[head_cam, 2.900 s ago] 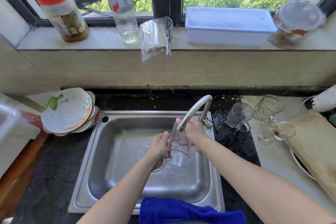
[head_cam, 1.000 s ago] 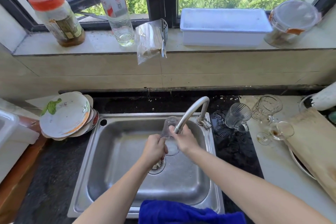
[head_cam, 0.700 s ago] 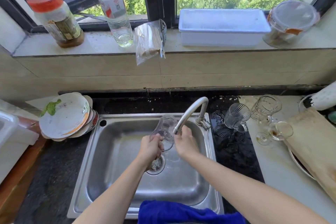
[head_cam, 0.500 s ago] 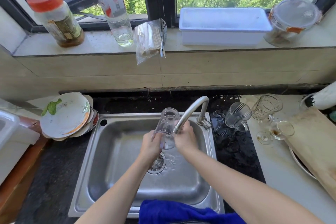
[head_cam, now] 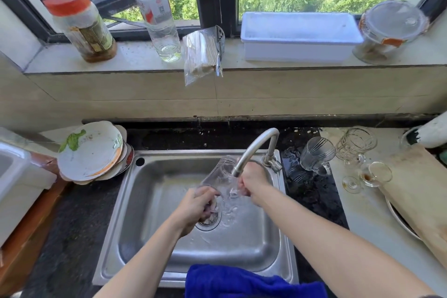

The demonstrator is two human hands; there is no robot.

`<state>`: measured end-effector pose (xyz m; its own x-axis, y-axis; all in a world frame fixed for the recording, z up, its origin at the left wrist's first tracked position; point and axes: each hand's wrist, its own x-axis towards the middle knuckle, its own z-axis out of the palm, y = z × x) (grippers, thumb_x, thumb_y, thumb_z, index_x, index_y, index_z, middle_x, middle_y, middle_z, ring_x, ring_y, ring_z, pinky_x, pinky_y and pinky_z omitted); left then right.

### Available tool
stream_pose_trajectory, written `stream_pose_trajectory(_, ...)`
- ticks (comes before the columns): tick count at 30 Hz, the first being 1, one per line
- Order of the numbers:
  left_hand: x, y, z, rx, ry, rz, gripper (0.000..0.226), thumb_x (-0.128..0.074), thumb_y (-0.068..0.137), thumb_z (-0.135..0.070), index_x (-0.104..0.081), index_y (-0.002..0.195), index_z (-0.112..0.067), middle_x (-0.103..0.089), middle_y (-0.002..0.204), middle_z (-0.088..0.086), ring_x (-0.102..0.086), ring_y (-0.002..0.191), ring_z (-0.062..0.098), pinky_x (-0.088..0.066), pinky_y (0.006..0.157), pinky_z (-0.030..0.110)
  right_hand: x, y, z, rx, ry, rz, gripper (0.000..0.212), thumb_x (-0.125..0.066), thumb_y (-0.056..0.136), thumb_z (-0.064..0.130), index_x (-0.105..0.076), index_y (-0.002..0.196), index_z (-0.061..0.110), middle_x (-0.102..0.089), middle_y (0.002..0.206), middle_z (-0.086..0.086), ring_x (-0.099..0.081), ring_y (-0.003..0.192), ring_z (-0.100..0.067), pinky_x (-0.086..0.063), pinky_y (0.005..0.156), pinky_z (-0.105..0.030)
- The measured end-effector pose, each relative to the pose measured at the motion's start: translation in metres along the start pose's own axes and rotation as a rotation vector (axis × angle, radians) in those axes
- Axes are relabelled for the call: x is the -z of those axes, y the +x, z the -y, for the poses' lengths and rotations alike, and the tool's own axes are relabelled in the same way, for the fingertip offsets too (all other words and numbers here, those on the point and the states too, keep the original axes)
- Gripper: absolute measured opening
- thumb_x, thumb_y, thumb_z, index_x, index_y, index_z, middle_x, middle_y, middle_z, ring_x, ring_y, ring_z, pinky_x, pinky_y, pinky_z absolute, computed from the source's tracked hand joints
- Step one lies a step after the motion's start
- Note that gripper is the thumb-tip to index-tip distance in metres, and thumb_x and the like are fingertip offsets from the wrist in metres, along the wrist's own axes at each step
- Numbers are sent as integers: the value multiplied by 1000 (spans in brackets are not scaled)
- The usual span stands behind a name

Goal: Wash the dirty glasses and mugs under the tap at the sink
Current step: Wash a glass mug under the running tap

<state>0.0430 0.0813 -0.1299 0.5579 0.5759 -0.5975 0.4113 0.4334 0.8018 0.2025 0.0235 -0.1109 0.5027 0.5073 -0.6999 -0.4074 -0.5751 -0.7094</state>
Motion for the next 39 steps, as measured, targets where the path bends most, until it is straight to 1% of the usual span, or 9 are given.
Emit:
stream_pose_trajectory(2, 2, -2, 2, -18, 63, -2, 27, -53, 94, -11, -59, 68, -12, -44, 55, 6, -31, 38, 10, -21, 38, 16, 6, 3, 8, -25, -54, 51, 39, -41, 99, 38, -66, 91, 10, -50, 45, 3, -46, 43, -14, -33, 42, -21)
stream_pose_trajectory(6, 15, -3, 3, -166, 346, 1, 19, -52, 94, -7, -60, 77, -4, -51, 55, 4, -42, 47, 16, -31, 45, 20, 15, 7, 8, -80, -101, 354, 50, -64, 78, 66, -69, 99, 21, -68, 102, -6, -72, 73, -27, -47, 45, -23)
stream_pose_trajectory(9, 7, 0, 8, -210, 443, 0, 12, -56, 88, 0, -63, 79, -2, -57, 63, 14, -51, 55, 19, -36, 52, 29, 17, 7, 6, 40, -132, 397, 34, -80, 70, 53, -72, 85, 23, -72, 89, -5, -68, 59, -21, -33, 36, -21)
stream_pose_trajectory(13, -11, 8, 21, 119, -128, -251, 9, -56, 94, -5, -57, 101, 0, -56, 74, 17, -55, 57, 27, -47, 44, 29, 12, 9, -13, 332, -75, 165, 23, -82, 65, 48, -70, 79, 33, -71, 102, 4, -71, 92, -18, -55, 60, -32)
stream_pose_trajectory(16, -23, 13, 24, 474, -677, -163, 26, -41, 101, -23, -49, 94, 1, -59, 80, 21, -62, 69, 33, -56, 53, 38, 17, 2, -26, 530, -403, 7, 35, -72, 63, 64, -61, 89, 42, -66, 100, 14, -66, 97, -7, -55, 87, -38)
stream_pose_trajectory(23, -39, 29, 29, 519, -698, -320, 29, -52, 93, -20, -43, 66, -14, -30, 35, -5, -30, 23, 7, -28, 37, 16, 10, -19, -33, 796, -1029, 108, 64, -34, 88, 70, -28, 147, 46, -32, 150, 5, -35, 135, -16, -43, 99, -41)
stream_pose_trajectory(30, -28, 44, 31, 423, -793, -441, 32, -46, 93, -4, -38, 63, -12, -29, 32, -4, -24, 22, 9, -25, 29, 9, 11, -7, -35, 233, -326, 247, 50, -48, 91, 61, -59, 123, 25, -63, 127, 0, -62, 112, -20, -48, 96, -37)
stream_pose_trajectory(33, -29, 46, 28, 389, -704, -475, 27, -49, 89, -2, -41, 65, -10, -29, 35, -2, -25, 24, 10, -27, 32, 12, 16, -8, -28, 218, -288, 243, 63, -55, 64, 85, -66, 96, 31, -70, 98, 9, -71, 84, -13, -57, 71, -29)
stream_pose_trajectory(39, -33, 49, 16, 447, -704, -433, 26, -43, 88, 1, -41, 64, -10, -29, 29, -2, -24, 21, 11, -30, 34, 9, 34, -5, -35, 144, -144, 161, 42, -41, 95, 60, -66, 102, 27, -70, 106, 0, -72, 76, -19, -50, 56, -29)
